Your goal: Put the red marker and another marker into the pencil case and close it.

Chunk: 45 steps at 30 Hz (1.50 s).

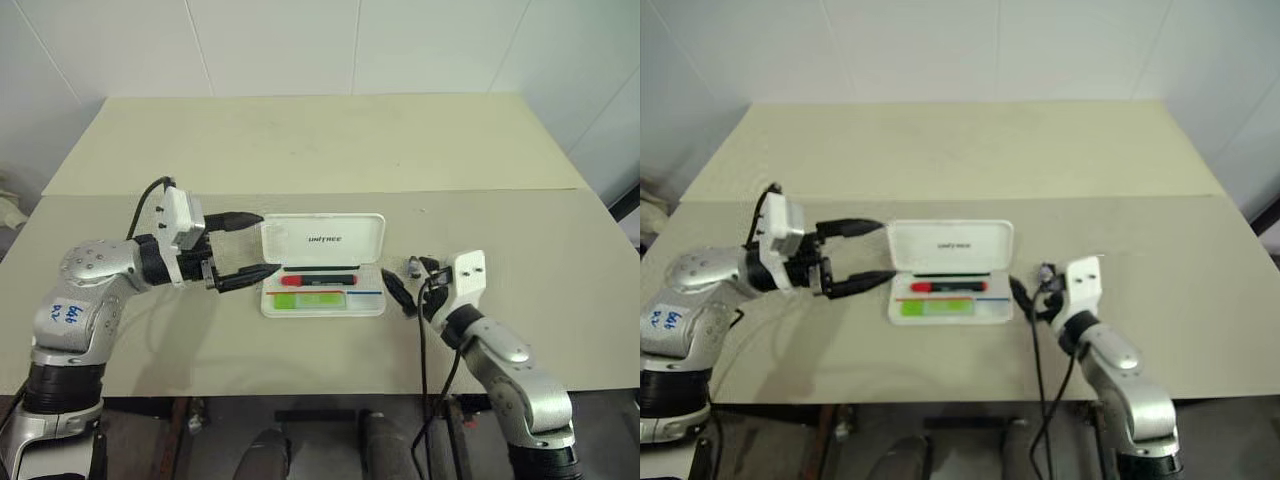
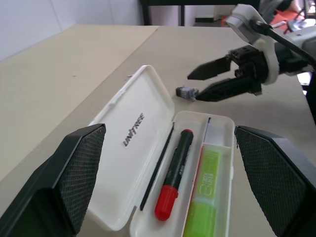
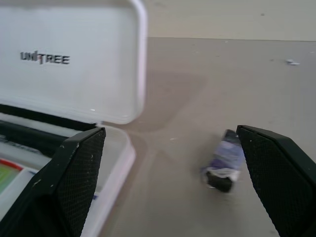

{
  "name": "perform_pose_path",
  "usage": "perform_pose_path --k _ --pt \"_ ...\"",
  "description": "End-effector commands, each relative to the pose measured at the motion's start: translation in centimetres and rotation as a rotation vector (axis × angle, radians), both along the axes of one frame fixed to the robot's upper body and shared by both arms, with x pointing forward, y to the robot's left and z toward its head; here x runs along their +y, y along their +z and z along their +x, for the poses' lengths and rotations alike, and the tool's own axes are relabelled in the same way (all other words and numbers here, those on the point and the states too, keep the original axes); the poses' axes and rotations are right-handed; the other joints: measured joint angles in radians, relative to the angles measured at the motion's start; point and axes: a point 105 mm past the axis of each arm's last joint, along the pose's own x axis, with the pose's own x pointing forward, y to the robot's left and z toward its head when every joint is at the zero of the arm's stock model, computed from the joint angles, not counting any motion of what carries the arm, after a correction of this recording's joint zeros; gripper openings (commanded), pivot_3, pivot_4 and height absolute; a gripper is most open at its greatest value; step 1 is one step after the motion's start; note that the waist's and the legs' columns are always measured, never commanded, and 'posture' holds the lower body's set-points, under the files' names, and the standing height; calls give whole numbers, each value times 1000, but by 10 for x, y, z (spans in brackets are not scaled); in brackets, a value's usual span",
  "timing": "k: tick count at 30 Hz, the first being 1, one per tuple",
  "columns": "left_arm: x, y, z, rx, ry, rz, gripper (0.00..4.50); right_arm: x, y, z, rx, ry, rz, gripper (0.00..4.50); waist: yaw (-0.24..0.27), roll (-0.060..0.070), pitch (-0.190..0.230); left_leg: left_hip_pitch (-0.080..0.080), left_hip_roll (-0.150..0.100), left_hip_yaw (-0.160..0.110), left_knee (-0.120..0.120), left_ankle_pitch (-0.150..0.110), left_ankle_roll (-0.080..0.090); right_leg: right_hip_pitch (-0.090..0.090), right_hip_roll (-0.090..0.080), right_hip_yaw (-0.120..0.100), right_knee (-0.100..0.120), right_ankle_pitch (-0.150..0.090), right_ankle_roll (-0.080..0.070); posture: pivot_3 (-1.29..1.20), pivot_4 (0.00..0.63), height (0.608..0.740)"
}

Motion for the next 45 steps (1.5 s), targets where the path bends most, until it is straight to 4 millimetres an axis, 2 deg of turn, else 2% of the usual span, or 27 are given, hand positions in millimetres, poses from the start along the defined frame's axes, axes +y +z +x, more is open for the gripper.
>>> perform_pose_path --k 1,9,27,30,39,40,45 --pt "1 11 -8 -45 -1 0 4488 4 7 6 -46 -13 10 4500 -1 0 0 0 0 0 0 0 0 0 0 0 0 0 0 0 150 740" --pt "3 15 -14 -52 21 2 4488 -7 3 21 -70 -115 -22 4500 -3 0 0 1 0 0 -5 1 -1 -2 0 0 0 0 -1 0 150 740" --pt "-3 17 -13 -61 3 2 4488 -15 -15 23 2 -220 -68 4500 -3 0 0 2 1 0 -13 2 -2 -4 0 0 0 -1 -1 0 150 740" --pt "-5 16 -13 -60 -3 1 4500 -11 -17 22 16 -222 -56 3887 -3 0 0 2 1 0 -13 2 -2 -4 0 0 0 -1 -1 0 150 740" --pt "-5 18 -12 -64 -6 1 4500 -5 -16 20 20 -211 -44 635 -4 0 0 2 1 0 -13 2 -2 -4 0 0 0 -1 -1 0 150 740" --pt "-5 18 -12 -64 -7 1 4500 -5 -15 20 19 -211 -43 407 -4 0 0 2 1 0 -13 2 -2 -4 0 0 0 -1 -1 0 150 740" --pt "-6 17 -11 -63 -12 -4 4500 -10 -9 24 -7 -206 -58 398 -4 0 0 2 1 0 -12 2 -2 -4 0 0 0 -1 -1 0 150 740"
